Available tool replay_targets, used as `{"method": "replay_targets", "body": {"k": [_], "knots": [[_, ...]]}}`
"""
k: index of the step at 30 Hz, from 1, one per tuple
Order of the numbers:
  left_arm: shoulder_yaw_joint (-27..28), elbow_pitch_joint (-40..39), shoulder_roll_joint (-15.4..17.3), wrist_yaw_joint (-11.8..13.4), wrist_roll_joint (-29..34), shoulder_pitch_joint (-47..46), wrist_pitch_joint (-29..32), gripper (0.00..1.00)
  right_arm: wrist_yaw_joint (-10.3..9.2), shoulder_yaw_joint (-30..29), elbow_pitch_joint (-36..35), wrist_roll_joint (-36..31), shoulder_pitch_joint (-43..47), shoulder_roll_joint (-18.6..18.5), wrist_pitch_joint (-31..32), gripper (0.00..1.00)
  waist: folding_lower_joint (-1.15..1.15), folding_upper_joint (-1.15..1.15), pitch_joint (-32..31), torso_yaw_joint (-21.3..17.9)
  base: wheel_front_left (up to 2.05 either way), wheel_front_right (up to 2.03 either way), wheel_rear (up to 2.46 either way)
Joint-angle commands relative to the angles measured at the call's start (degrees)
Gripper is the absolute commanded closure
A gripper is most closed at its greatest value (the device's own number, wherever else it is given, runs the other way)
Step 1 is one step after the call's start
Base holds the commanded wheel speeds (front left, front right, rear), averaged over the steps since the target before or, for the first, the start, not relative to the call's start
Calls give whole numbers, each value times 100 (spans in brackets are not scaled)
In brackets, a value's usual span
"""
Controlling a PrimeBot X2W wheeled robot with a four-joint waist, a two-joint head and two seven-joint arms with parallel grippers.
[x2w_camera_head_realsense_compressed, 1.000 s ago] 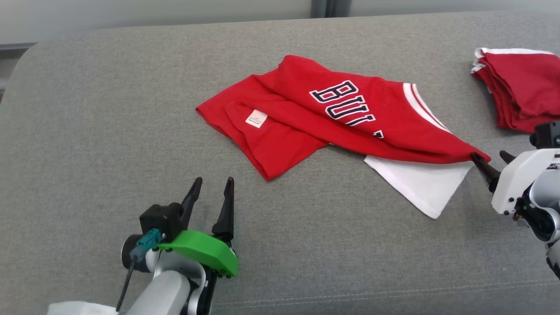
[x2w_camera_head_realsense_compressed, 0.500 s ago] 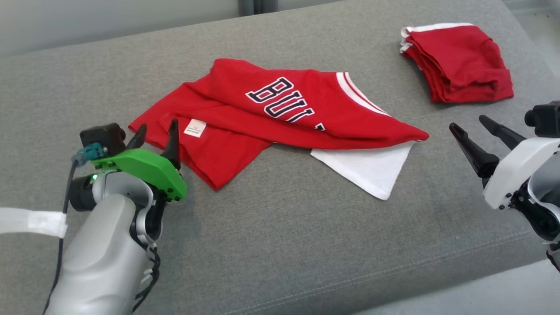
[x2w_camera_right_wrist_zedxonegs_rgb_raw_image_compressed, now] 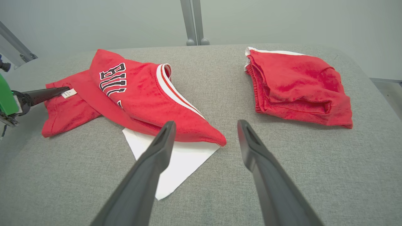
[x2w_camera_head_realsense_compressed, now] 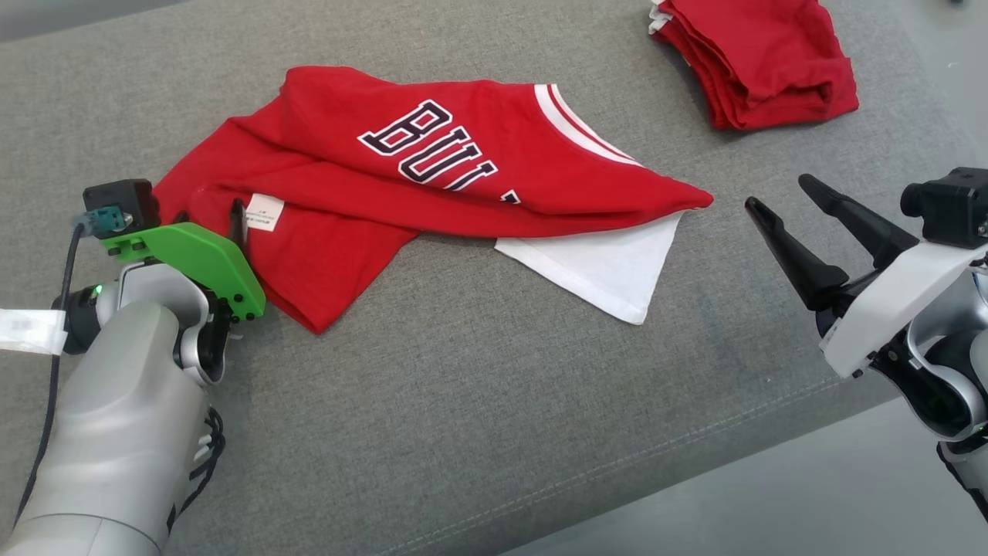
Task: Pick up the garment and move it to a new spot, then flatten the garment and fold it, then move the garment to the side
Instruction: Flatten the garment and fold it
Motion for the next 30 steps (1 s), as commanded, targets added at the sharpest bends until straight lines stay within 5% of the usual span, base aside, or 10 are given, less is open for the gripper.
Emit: {"method": "replay_targets", "body": {"k": [1, 12, 17, 20, 23, 30], "knots": [[16, 112, 51, 18, 40, -134, -4, 0, 0, -15, -52, -58, 68, 31, -11, 0, 0, 0, 105, -92, 0, 0, 0], [57, 700, -128, -273, -130, -544, -165, 4, 0, -47, -113, -112, 97, 160, -66, 0, 0, 0, 160, -54, 0, 0, 0], [33, 875, -176, -365, -137, -672, -252, 51, 0, -28, -77, -132, 56, 189, -104, 0, 0, 0, 155, -35, 0, 0, 0], [26, 958, -190, -412, -139, -739, -334, 60, 0, -16, -56, -130, 41, 190, -127, 0, 0, 0, 142, -25, 0, 0, 0], [19, 996, -195, -458, -128, -793, -507, 90, 0, -38, -27, -129, 42, 186, -151, 0, 0, 0, 132, 2, 0, 0, 0], [-80, 961, -36, -451, 106, -989, -1102, 100, 0, -65, 36, -128, 15, 195, -186, 0, 0, 0, 34, 116, 0, 0, 0]]}}
